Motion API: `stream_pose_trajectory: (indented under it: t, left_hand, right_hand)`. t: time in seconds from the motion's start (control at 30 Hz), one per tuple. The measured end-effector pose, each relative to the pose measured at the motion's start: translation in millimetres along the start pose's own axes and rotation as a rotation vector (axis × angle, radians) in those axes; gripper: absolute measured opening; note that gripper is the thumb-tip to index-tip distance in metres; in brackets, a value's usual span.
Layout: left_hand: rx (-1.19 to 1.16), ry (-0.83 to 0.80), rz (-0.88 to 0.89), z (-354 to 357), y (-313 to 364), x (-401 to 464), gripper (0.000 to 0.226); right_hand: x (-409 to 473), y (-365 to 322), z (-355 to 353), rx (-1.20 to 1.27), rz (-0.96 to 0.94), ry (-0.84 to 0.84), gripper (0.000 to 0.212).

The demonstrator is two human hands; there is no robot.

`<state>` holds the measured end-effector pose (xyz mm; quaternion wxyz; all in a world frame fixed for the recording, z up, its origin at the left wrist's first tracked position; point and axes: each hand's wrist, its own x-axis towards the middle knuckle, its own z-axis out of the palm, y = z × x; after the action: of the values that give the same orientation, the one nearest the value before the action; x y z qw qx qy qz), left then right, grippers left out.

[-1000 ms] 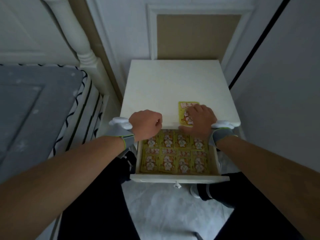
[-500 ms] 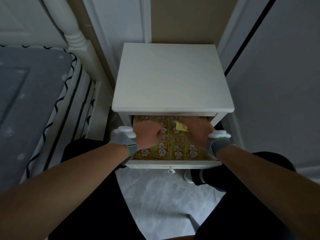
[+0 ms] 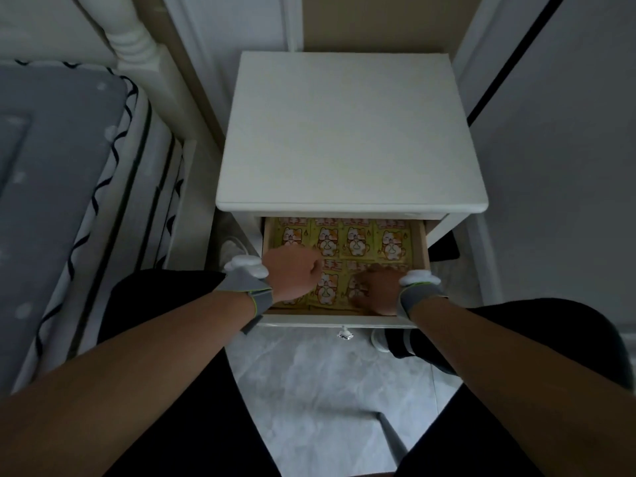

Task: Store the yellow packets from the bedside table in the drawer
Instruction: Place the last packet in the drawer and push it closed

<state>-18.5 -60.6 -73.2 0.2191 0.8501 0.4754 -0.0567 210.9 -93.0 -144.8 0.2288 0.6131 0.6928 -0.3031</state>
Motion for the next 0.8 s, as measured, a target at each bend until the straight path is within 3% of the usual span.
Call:
stream_pose_trajectory:
  t: [0.23, 0.3, 0.43, 0.53, 0.63, 0.73, 0.8]
  left_hand:
    - [-0.073, -0.022, -0.056, 2.8, 1.3, 3.0, 0.026]
    - [-0.085, -0.027, -0.049, 0.2, 3.3, 0.1, 0.026]
    - [-0.089, -0.047, -0.039, -5.5, 7.7, -8.2, 0.029]
    - [-0.079, -0.164, -0.036, -8.0, 15.2, -16.6, 0.04]
    - [-0.185, -0.404, -0.128, -4.1, 29.3, -25.1, 0.043]
    - [-0.208, -0.688, -0.258, 4.2, 42.9, -31.1, 0.032]
    - [-0.096, -0.681, -0.208, 7.3, 45.3, -31.9, 0.036]
  right_hand:
    - [-4.0, 0.3, 3.3, 0.041, -0.013, 0.026, 0.082]
    - [-14.1, -3.3, -5.8, 0.066, -0.051, 0.083, 0.075]
    - [-43.5, -10.1, -30.3, 0.095, -0.122, 0.135, 0.041]
    - [-60.9, -17.7, -36.2, 0.192, -0.094, 0.041, 0.043]
    - [-75.5, -23.7, -33.3, 0.342, -0.044, -0.191, 0.035]
    - [-83.8, -24.9, -26.6, 0.309, -0.051, -0.195, 0.035]
    - [-85.5, -25.9, -25.8, 0.27, -0.049, -0.166, 0.037]
